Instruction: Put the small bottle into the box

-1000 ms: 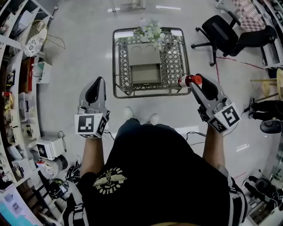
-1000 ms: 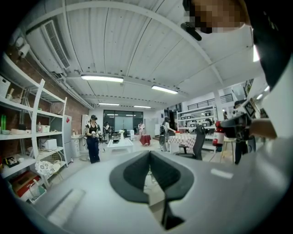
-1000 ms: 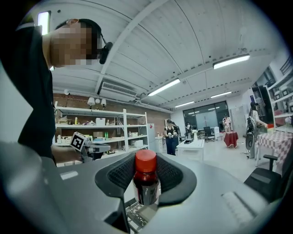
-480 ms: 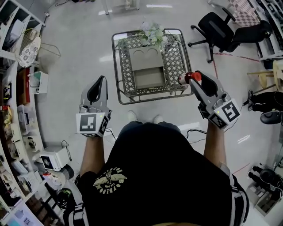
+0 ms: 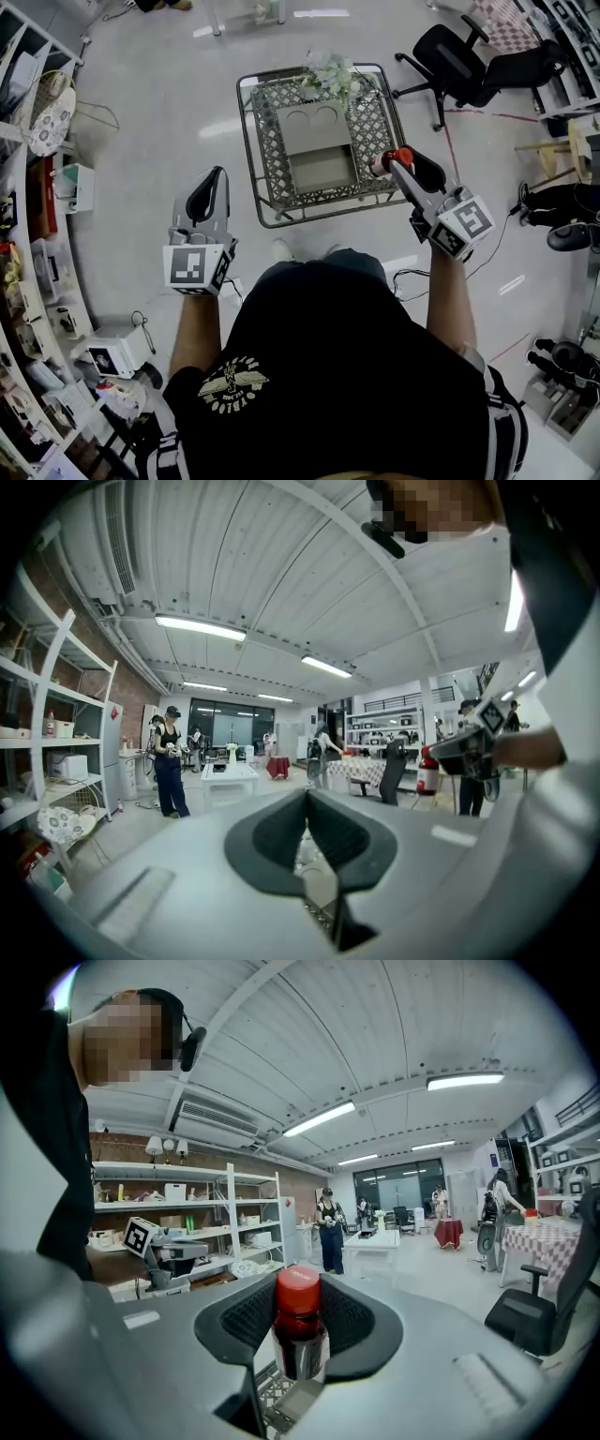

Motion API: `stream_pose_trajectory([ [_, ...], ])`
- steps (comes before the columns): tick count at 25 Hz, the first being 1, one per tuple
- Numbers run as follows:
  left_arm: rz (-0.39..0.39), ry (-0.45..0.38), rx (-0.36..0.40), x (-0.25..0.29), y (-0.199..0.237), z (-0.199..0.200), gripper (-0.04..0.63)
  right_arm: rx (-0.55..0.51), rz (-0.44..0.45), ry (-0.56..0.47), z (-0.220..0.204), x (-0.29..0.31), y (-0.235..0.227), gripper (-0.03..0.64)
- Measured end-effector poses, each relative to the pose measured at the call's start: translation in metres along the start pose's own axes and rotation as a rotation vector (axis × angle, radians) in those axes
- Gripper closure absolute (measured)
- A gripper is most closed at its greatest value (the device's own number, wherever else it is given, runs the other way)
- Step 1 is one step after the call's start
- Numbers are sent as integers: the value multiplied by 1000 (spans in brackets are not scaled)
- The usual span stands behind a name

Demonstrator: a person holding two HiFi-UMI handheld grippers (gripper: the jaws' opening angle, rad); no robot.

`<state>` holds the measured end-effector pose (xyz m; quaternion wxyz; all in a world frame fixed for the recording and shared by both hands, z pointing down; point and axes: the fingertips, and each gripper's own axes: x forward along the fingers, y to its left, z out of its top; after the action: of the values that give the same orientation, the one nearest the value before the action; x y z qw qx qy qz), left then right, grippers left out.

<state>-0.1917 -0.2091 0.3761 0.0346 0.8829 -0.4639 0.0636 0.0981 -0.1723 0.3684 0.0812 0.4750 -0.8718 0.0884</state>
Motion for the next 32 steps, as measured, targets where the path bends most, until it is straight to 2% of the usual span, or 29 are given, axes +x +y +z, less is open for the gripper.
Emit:
stream_pose_trajectory([
  [3, 12, 9, -2, -6, 11, -13, 595, 5, -9, 19, -12, 10, 3, 467],
  [8, 30, 0, -11, -9, 12, -13, 595, -5, 19, 55, -30, 21, 6, 467],
  [18, 71, -10, -5, 0, -9, 3, 595, 11, 89, 123, -76, 40, -17, 468],
  [24, 110, 0, 19, -3, -19, 5, 595, 50, 102, 183, -123, 48, -38, 468],
  [32, 178, -34, 37, -16, -13, 21, 595, 60, 135, 282, -168, 67, -45, 468],
])
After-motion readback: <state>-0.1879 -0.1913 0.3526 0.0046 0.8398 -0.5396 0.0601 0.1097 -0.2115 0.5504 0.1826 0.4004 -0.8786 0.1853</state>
